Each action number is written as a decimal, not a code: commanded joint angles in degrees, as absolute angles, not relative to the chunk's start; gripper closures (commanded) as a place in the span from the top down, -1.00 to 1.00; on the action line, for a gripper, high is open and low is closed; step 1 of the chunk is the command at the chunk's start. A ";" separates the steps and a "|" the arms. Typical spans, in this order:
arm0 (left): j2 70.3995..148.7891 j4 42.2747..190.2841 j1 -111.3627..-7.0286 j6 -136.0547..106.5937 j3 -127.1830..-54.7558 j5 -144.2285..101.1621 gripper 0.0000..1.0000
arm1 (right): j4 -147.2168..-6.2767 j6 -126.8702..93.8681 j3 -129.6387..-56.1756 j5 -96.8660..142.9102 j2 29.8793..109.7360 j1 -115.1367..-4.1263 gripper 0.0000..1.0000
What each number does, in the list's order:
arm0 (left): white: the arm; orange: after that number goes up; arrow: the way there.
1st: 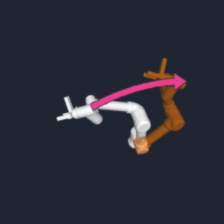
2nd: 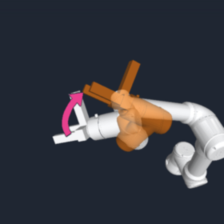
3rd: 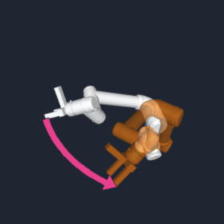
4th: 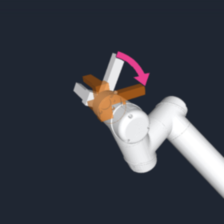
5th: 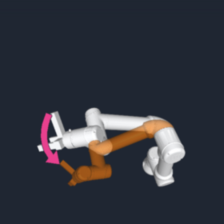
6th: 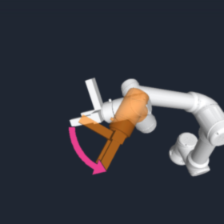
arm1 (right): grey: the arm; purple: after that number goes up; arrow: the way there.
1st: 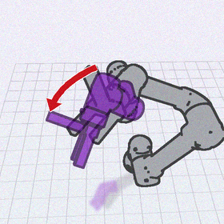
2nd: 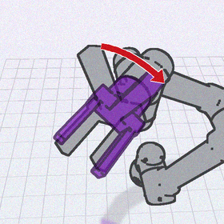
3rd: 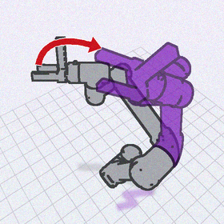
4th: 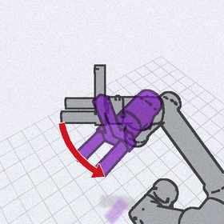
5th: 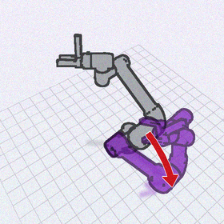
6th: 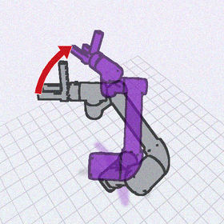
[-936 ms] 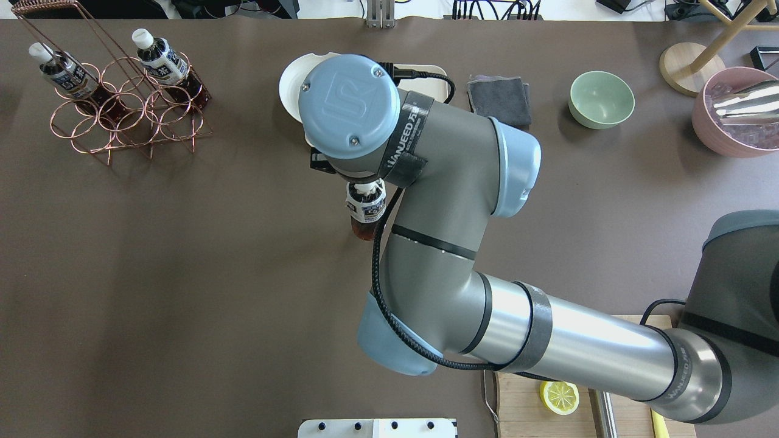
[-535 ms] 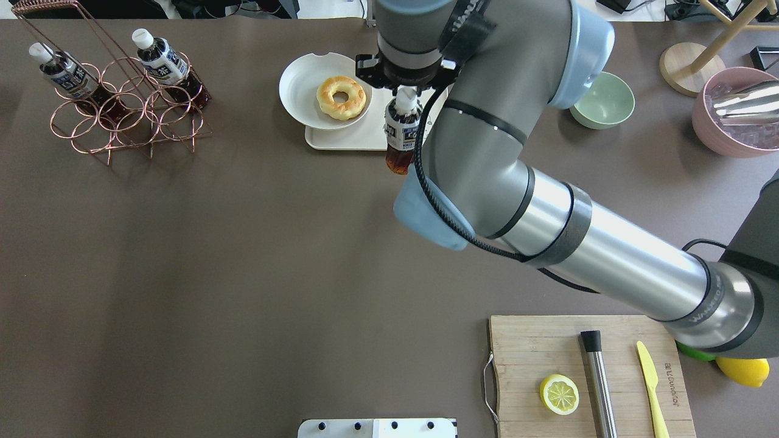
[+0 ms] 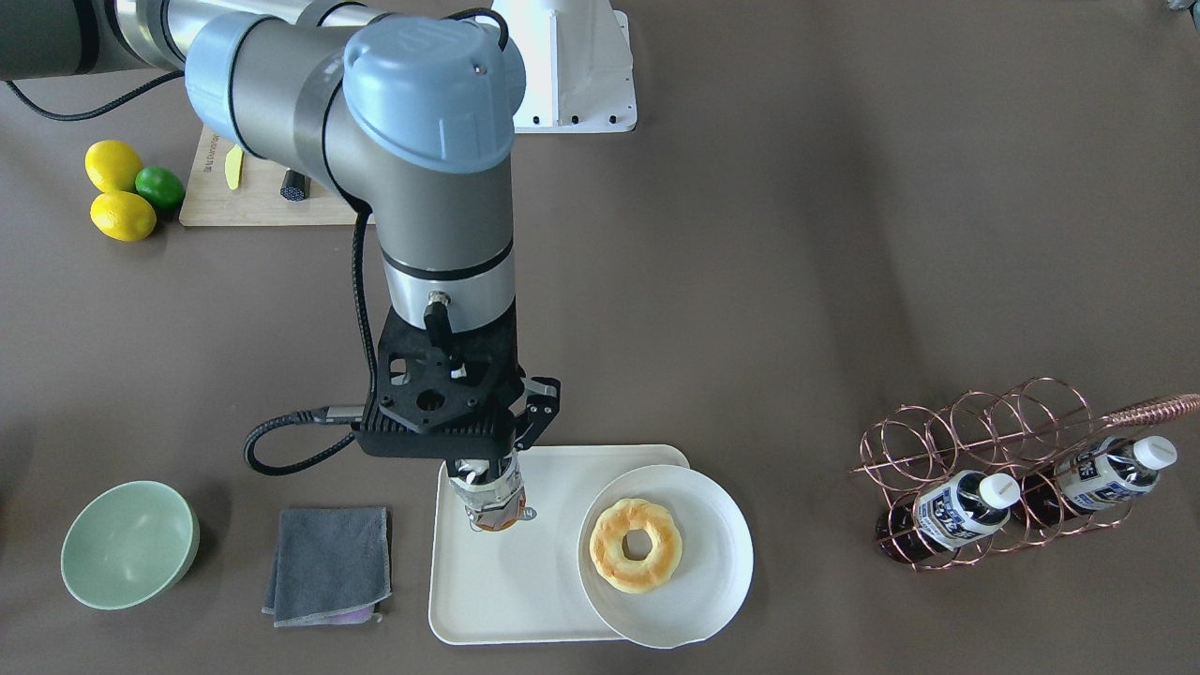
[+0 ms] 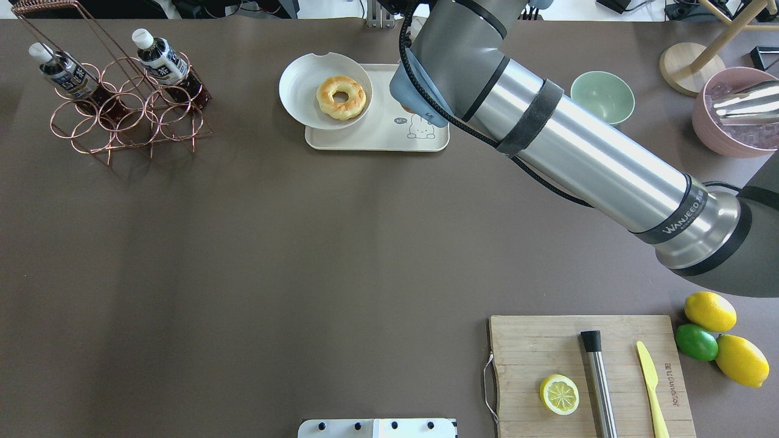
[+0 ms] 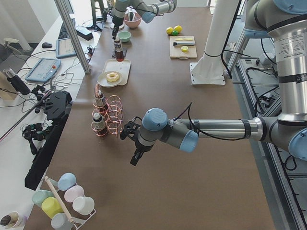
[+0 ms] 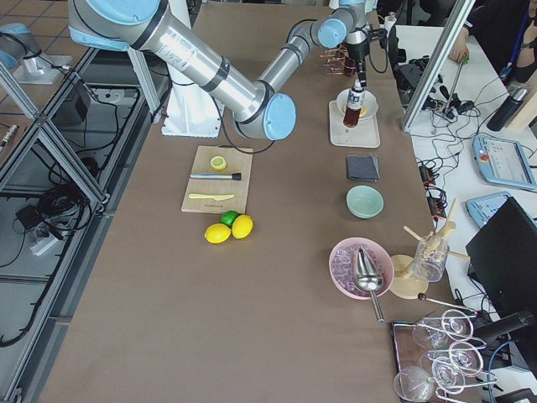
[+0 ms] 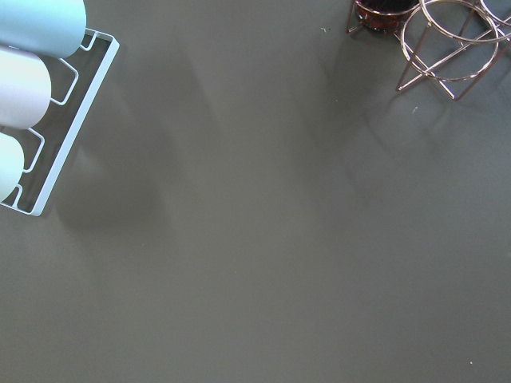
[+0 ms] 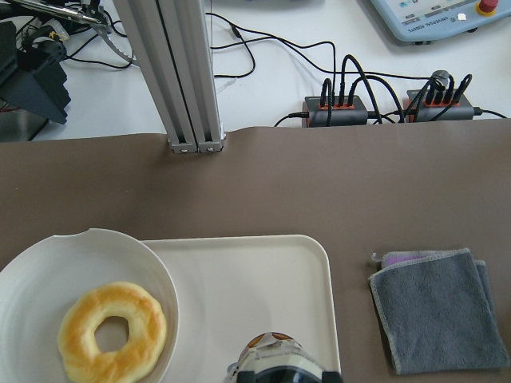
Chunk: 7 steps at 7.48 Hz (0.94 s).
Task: Place tea on tray
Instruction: 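Lift the bottle with the right gripper and lower it onto the tray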
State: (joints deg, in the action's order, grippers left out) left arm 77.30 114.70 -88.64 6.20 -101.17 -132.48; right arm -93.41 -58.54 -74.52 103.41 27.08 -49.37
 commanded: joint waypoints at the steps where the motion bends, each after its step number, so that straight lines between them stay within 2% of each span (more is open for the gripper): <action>1: 77.34 114.70 -89.56 6.15 -101.77 -133.68 1.00 | -86.52 -56.60 -65.68 103.97 26.19 -50.62 -1.00; 7: 77.34 114.70 -89.56 6.15 -101.78 -133.68 1.00 | -80.42 -61.00 -64.25 103.89 27.77 -48.96 -1.00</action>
State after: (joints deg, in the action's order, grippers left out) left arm 77.34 114.70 -89.56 6.15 -101.77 -133.68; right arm -81.68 -60.85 -64.34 104.07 27.27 -49.25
